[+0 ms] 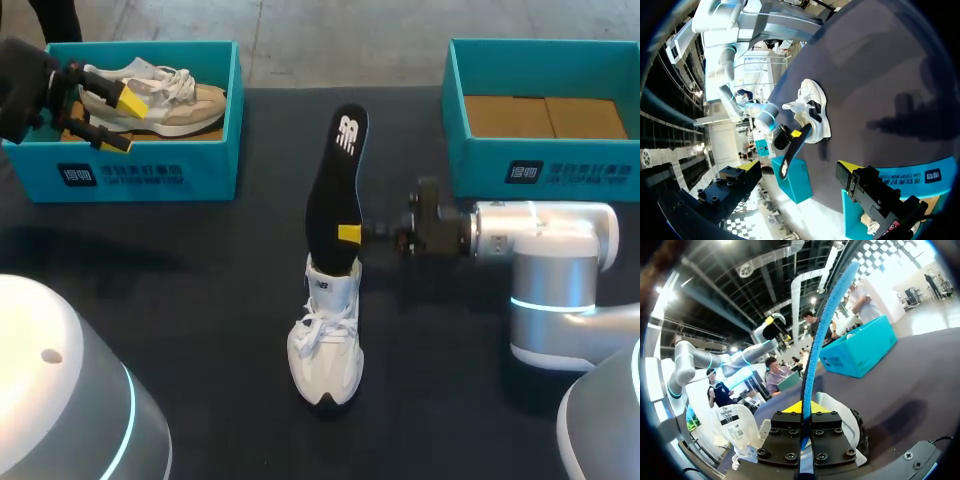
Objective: Take the shoe out of the shoebox, open the shoe tongue, remove and reinsert the insole, then place the shoe into the shoebox
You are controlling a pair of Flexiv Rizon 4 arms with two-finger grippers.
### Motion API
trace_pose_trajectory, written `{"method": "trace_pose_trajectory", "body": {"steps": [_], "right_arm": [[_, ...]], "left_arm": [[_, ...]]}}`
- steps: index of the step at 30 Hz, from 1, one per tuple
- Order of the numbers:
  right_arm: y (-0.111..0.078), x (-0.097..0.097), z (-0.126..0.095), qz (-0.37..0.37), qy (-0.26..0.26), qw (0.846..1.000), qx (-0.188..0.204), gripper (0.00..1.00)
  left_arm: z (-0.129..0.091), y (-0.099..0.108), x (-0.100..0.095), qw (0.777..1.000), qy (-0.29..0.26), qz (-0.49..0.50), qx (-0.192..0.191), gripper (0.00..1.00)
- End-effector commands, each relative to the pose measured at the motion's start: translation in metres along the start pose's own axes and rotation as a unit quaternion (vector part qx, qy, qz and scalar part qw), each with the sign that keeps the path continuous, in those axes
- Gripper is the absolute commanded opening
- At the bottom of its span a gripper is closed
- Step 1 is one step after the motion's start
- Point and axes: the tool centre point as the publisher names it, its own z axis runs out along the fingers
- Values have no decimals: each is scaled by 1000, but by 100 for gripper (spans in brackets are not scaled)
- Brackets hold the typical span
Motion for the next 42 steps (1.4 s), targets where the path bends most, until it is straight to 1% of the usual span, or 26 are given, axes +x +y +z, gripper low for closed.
{"method": "trace_pose_trajectory", "body": {"steps": [1, 8, 15, 34, 42], "right_arm": [[-6, 0, 2, 2, 1, 1000, -2, 0], [-15, 0, 4, 8, 5, 1000, -5, 0], [-19, 1, 5, 10, 9, 1000, -6, 0], [-27, 5, 5, 27, 11, 1000, 4, 0], [-36, 3, 8, 42, 15, 999, 16, 0]], "left_arm": [[1, 0, 0, 1000, 0, 1, -1, 100], [1, 0, 0, 1000, 0, 1, -1, 100], [1, 0, 0, 1000, 0, 1, -1, 100], [1, 0, 0, 1000, 0, 1, -1, 100], [1, 0, 0, 1000, 0, 1, -1, 100]]}}
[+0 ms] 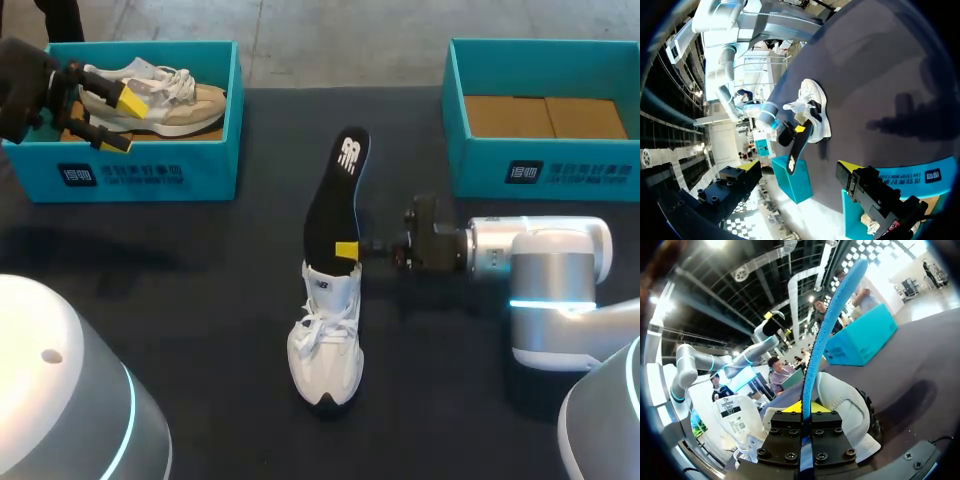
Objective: Take the shoe out of the shoebox, open the shoe tongue, remove and reinsert the insole, then place the shoe into the shoebox
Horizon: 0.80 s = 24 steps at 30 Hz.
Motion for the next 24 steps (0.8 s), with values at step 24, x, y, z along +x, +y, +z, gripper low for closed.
{"method": "trace_pose_trajectory", "body": {"steps": [24], "right_arm": [[-36, 18, 12, 41, 11, 998, 41, 0]], "left_arm": [[1, 0, 0, 1000, 0, 1, -1, 100]]}}
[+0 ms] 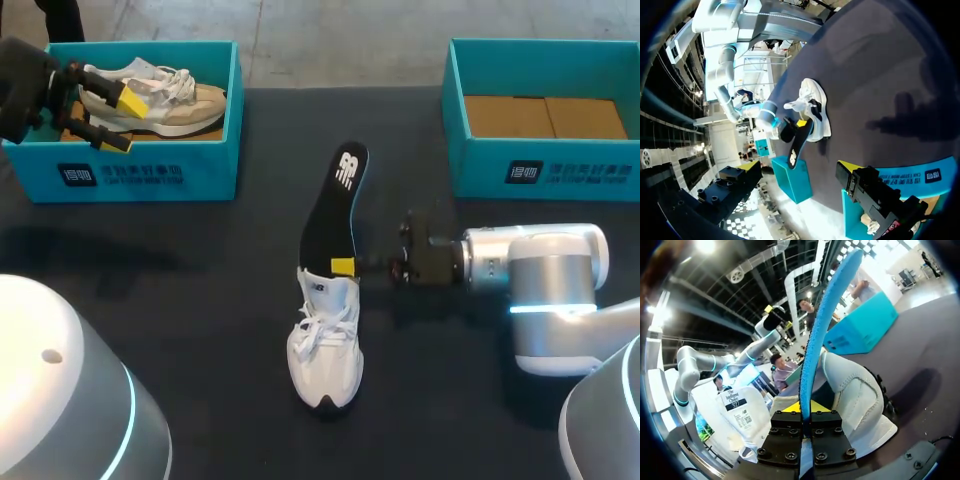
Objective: Take the shoe out of the shoebox, open the shoe tongue, remove and reinsert the insole, then place the shoe into the shoebox
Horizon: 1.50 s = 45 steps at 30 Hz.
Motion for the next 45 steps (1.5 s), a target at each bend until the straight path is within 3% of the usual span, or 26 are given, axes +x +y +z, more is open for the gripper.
{"method": "trace_pose_trajectory", "body": {"steps": [1, 12, 29, 31, 33, 34, 36, 45], "right_arm": [[-13, 0, 8, 12, 0, 1000, 22, 0], [-18, -4, 8, 19, 9, 999, 36, 0], [-7, -1, 5, 4, 23, 999, 23, 0], [-6, -2, 6, 3, 22, 999, 22, 9], [-4, -2, 6, 2, 22, 1000, 21, 32], [-3, -2, 6, 1, 22, 1000, 21, 35], [-1, -2, 6, -1, 22, 1000, 20, 39], [11, 1, 6, -17, 19, 1000, 14, 40]], "left_arm": [[1, 0, 0, 1000, 0, 1, -1, 100], [1, 0, 0, 1000, 0, 1, -1, 100], [1, 0, 0, 1000, 0, 1, -1, 100], [1, 0, 0, 1000, 0, 1, -1, 100], [1, 0, 0, 1000, 0, 1, -1, 100], [1, 0, 0, 1000, 0, 1, -1, 100], [1, 0, 0, 1000, 0, 1, -1, 100], [1, 0, 0, 1000, 0, 1, -1, 100]]}}
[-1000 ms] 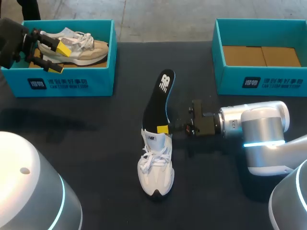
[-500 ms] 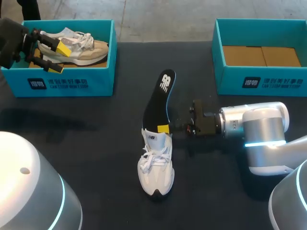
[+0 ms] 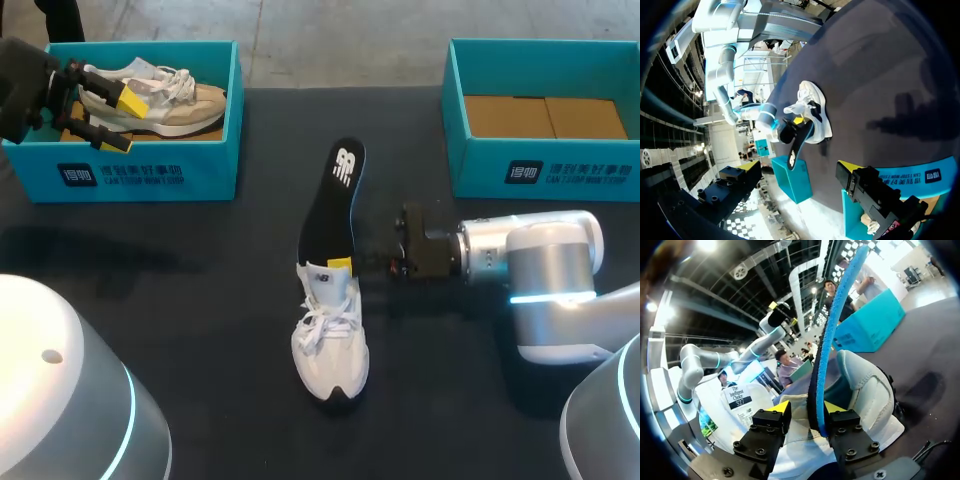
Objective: Take the shoe out of the shoebox, open the shoe tongue, remove and reinsert the insole, then place the shoe into the shoebox
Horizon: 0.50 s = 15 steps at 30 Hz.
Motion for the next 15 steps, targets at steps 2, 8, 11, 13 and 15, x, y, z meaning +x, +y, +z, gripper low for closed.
{"method": "trace_pose_trajectory", "body": {"steps": [2, 8, 11, 13, 15], "right_arm": [[5, -4, 1, -7, -7, 1000, -3, 40], [9, -4, 2, -19, -10, 1000, -10, 39], [12, -2, 2, -28, -10, 1000, -11, 40], [14, 0, 2, -32, -9, 999, -11, 40], [15, 0, 2, -34, -9, 999, -10, 40]], "left_arm": [[1, 0, 0, 1000, 0, 1, -1, 100], [1, 0, 0, 1000, 0, 1, -1, 100], [1, 0, 0, 1000, 0, 1, -1, 100], [1, 0, 0, 1000, 0, 1, -1, 100], [1, 0, 0, 1000, 0, 1, -1, 100]]}}
